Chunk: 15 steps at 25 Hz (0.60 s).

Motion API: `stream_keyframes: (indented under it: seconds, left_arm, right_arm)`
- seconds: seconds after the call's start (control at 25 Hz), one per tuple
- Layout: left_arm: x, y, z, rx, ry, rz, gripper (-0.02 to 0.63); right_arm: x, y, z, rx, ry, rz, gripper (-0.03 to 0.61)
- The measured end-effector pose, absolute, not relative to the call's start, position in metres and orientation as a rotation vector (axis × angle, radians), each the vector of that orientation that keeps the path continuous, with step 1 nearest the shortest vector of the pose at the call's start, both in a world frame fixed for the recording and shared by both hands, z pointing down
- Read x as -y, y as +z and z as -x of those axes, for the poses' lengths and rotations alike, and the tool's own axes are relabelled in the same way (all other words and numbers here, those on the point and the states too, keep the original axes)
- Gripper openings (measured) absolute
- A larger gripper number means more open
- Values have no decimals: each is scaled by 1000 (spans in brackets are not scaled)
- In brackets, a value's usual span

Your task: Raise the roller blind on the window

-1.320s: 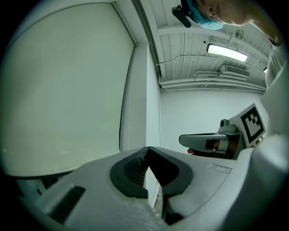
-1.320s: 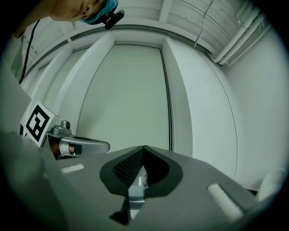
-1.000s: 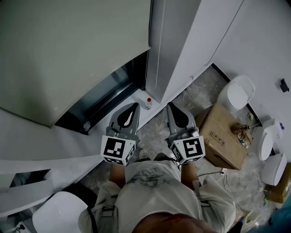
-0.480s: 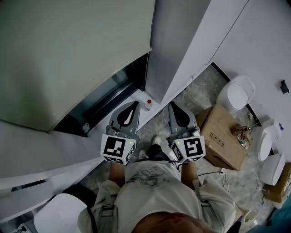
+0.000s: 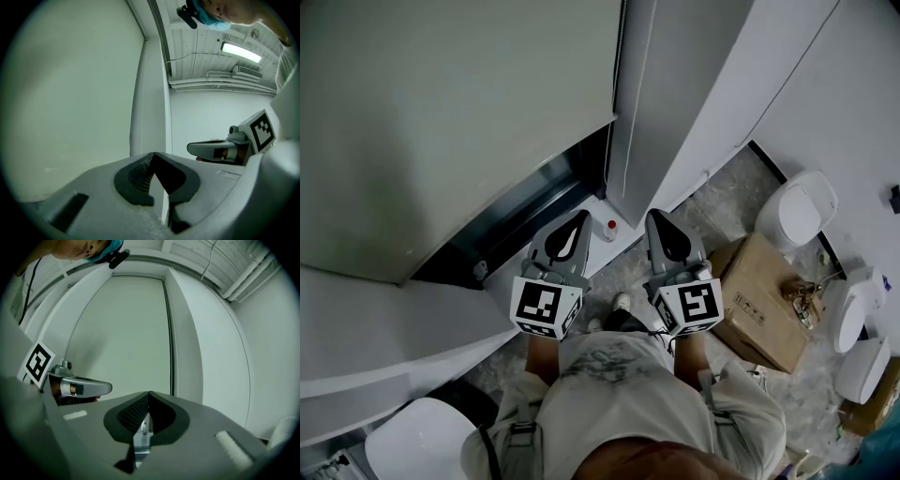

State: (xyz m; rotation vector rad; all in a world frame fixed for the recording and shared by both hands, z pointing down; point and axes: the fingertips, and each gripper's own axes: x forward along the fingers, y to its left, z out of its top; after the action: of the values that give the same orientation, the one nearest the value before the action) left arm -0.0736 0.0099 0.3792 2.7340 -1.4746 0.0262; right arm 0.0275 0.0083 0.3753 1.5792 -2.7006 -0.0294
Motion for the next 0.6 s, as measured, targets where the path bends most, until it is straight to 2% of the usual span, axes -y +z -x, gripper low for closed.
stream_keyframes:
  seconds: [0.6]
  left_arm:
    - [51, 373, 34, 1593, 9, -2676, 1]
  right_arm:
    - [59, 369, -69, 2764, -61, -1503, 9]
